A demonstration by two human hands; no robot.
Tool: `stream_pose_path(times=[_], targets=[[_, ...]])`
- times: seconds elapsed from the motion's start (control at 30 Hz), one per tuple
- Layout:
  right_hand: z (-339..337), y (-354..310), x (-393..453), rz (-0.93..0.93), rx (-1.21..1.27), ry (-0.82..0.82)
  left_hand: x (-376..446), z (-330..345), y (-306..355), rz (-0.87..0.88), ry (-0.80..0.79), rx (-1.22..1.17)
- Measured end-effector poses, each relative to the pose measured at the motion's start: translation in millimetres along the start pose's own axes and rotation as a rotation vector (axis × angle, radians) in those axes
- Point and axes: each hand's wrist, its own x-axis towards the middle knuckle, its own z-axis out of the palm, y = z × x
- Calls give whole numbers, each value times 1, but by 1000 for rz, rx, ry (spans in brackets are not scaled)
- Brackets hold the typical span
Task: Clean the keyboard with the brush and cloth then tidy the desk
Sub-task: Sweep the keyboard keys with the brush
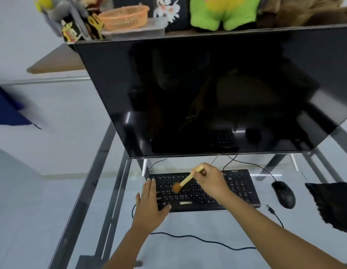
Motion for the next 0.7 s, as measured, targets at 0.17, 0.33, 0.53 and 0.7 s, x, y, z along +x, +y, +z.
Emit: stream_pose_path(times=[0.17,0.33,0.53,0.7], targets=[[20,1,8,-99,-260,80,-4,9,-25,-28,6,-103],[19,-10,15,-178,-194,80,-11,24,-40,-22,4,-157],[34,-6,17,-285,-423,31,-17,26,-35,-115,36,-200],[37,-17,20,-180,-225,-83,-16,27,-37,-109,47,-192]])
